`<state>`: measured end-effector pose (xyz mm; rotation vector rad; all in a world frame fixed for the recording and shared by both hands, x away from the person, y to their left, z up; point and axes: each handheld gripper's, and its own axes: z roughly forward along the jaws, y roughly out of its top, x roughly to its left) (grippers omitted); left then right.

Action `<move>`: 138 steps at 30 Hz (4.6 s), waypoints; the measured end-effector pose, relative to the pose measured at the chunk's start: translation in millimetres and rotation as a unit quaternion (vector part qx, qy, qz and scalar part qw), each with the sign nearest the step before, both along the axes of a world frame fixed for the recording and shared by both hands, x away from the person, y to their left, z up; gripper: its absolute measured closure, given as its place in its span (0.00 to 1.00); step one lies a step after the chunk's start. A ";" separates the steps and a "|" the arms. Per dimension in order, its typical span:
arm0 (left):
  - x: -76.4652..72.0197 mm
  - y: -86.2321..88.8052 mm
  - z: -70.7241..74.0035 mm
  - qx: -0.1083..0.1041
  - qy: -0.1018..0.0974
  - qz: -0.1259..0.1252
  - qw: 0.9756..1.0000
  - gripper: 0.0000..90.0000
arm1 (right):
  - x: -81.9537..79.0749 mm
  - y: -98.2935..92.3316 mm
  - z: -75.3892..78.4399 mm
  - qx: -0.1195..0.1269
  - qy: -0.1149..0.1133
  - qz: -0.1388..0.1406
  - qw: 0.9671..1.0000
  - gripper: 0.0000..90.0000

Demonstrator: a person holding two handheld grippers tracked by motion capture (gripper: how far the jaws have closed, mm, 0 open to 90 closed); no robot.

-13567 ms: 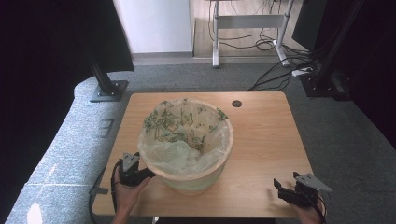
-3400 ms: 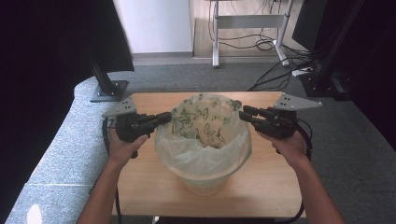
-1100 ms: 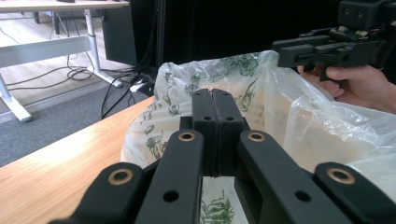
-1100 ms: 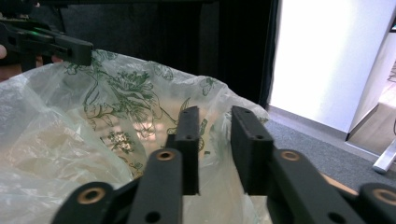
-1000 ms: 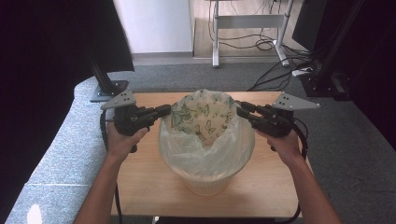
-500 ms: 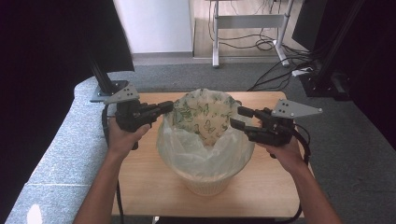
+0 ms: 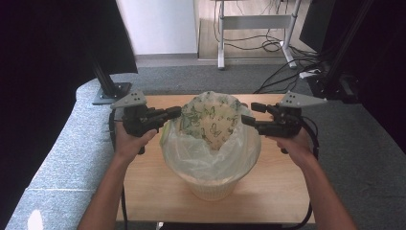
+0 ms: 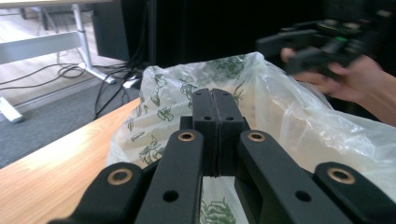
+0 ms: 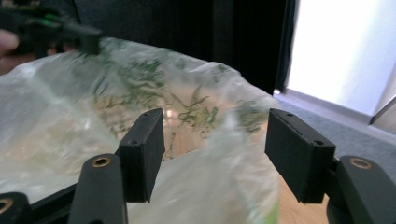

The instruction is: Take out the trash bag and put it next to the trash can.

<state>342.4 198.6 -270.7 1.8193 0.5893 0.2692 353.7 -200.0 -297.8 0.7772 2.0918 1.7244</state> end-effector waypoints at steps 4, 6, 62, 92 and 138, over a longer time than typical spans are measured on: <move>0.2 3.4 -6.3 -0.007 -0.002 -0.008 1.000 1.00 | 23.9 -2.1 2.5 0.010 0.012 0.014 1.000 0.40; 0.3 4.7 -7.4 -0.012 -0.004 -0.013 1.000 1.00 | 36.3 2.8 3.6 -0.001 0.015 0.019 1.000 0.40; 1.4 5.8 -19.5 -0.042 0.016 -0.015 0.999 0.99 | 30.2 45.8 37.2 -0.003 -0.084 0.040 0.996 0.53; -7.9 7.8 6.3 -0.063 -0.005 -0.021 0.998 1.00 | -40.4 42.6 16.8 -0.076 -0.071 0.025 0.994 0.99; -26.5 12.1 16.6 -0.085 -0.047 -0.019 0.995 0.46 | -56.6 83.9 52.2 -0.029 -0.056 0.035 0.997 0.98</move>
